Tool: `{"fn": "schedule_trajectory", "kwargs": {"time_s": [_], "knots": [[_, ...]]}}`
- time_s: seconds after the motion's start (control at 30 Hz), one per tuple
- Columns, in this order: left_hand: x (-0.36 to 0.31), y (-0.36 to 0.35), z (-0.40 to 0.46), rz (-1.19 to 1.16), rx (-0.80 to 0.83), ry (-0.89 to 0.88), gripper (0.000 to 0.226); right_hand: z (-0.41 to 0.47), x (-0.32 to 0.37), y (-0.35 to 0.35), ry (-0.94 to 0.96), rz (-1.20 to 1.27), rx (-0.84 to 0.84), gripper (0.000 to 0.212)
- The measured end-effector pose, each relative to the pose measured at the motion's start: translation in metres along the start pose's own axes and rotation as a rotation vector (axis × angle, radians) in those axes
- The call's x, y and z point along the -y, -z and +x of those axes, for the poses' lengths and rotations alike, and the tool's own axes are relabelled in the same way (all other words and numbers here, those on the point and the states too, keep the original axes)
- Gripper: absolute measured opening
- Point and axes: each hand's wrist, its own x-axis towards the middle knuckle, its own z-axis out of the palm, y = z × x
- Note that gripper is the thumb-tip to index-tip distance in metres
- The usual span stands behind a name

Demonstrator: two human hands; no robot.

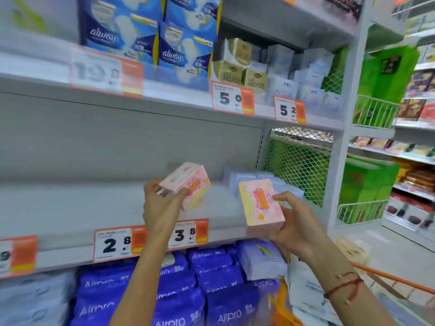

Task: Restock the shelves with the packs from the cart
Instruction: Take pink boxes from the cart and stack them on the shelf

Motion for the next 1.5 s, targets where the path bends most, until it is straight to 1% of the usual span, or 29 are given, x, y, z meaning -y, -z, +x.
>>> {"fn": "schedule_trajectory", "kwargs": {"time_s": [0.03,0.07,0.1,0.17,0.23,0.3,0.33,0.4,0.5,0.6,0.67,0.73,0.8,0.9,0.97,1.03,1.2,1.27,1.33,1.37,1.43,1.5], "knots": [[0.001,0.000,0.008,0.008,-0.006,-0.036,0.072,0.004,0.002,-0.004,0.034,-0.063,-0.011,0.036],[0.001,0.000,0.013,0.003,0.023,-0.070,0.070,0.011,0.005,-0.007,0.074,-0.128,-0.018,0.021],[0.002,-0.001,0.019,-0.010,0.079,-0.108,0.068,0.017,0.007,-0.012,0.118,-0.192,-0.026,0.013],[0.003,-0.003,0.025,-0.004,0.212,-0.205,0.063,0.032,0.014,-0.024,0.245,-0.329,-0.071,0.013],[0.007,-0.005,0.030,0.103,0.295,-0.280,0.059,0.051,0.019,-0.032,0.368,-0.486,-0.144,0.002],[0.013,-0.005,0.037,0.239,0.361,-0.289,0.064,0.070,0.024,-0.036,0.451,-0.637,-0.188,0.025],[0.016,-0.005,0.039,0.291,0.397,-0.273,0.069,0.077,0.026,-0.038,0.480,-0.706,-0.198,0.031],[0.024,-0.002,0.045,0.377,0.468,-0.234,0.074,0.090,0.025,-0.039,0.520,-0.829,-0.159,0.035],[0.034,0.000,0.049,0.460,0.528,-0.173,0.074,0.109,0.020,-0.037,0.553,-1.004,-0.099,0.045],[0.040,0.001,0.052,0.552,0.484,-0.186,0.068,0.122,0.019,-0.038,0.555,-1.095,-0.039,0.053],[0.039,0.003,0.055,0.671,0.435,-0.248,0.057,0.128,0.021,-0.041,0.573,-1.124,-0.007,0.052],[0.038,0.004,0.057,0.744,0.420,-0.295,0.045,0.132,0.019,-0.042,0.587,-1.149,0.014,0.050],[0.038,0.003,0.057,0.773,0.408,-0.311,0.040,0.135,0.015,-0.042,0.579,-1.178,0.039,0.052],[0.040,-0.003,0.053,0.779,0.352,-0.324,0.038,0.138,0.013,-0.041,0.570,-1.182,0.048,0.056],[0.041,-0.007,0.050,0.802,0.297,-0.342,0.039,0.137,0.016,-0.042,0.564,-1.178,0.026,0.058],[0.041,-0.010,0.049,0.833,0.264,-0.359,0.040,0.135,0.018,-0.042,0.560,-1.186,0.012,0.053],[0.041,-0.010,0.049,0.837,0.268,-0.357,0.045,0.133,0.018,-0.042,0.538,-1.160,0.005,0.049],[0.040,-0.010,0.049,0.847,0.277,-0.354,0.056,0.134,0.018,-0.042,0.511,-1.128,-0.013,0.050],[0.033,-0.010,0.052,0.805,0.240,-0.364,0.067,0.137,0.021,-0.042,0.492,-1.122,-0.029,0.050],[0.026,-0.009,0.055,0.765,0.197,-0.387,0.064,0.140,0.024,-0.042,0.494,-1.138,-0.037,0.050],[0.011,-0.007,0.069,0.722,0.135,-0.447,0.046,0.150,0.030,-0.045,0.514,-1.195,-0.044,0.049],[-0.003,-0.006,0.095,0.804,0.185,-0.483,0.035,0.168,0.039,-0.051,0.549,-1.294,-0.047,0.048]]}}
